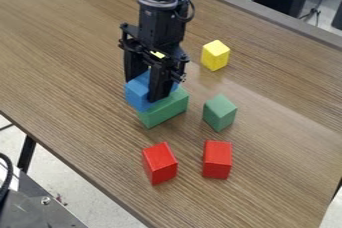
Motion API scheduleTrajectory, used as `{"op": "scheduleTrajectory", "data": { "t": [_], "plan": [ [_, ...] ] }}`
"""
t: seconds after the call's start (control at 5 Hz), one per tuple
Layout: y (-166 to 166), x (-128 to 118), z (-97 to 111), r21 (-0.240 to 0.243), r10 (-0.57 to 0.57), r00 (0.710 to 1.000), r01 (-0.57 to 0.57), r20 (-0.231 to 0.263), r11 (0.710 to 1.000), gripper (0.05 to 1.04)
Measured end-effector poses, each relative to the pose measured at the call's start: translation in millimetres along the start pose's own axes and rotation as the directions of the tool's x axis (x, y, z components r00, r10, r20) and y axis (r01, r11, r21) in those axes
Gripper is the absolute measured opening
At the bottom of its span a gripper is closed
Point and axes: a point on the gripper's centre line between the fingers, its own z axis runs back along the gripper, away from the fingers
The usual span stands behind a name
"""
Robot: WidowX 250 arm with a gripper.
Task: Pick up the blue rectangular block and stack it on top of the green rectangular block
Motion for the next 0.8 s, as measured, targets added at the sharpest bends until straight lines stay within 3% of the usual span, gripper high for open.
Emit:
{"op": "scheduleTrajectory", "data": {
  "t": [0.2,0.4,0.6,0.8],
  "plan": [
    [-2,4,0,-0.017,0.003,1.000,-0.002,0.029,1.000,0.917],
    [-6,7,6,-0.003,-0.017,0.998,0.017,0.060,1.000,1.003],
    [-13,10,10,0.007,-0.035,0.996,0.035,0.081,0.999,1.000],
    [-24,5,31,-0.011,-0.030,0.984,0.033,0.174,0.999,1.000]
  ]
}}
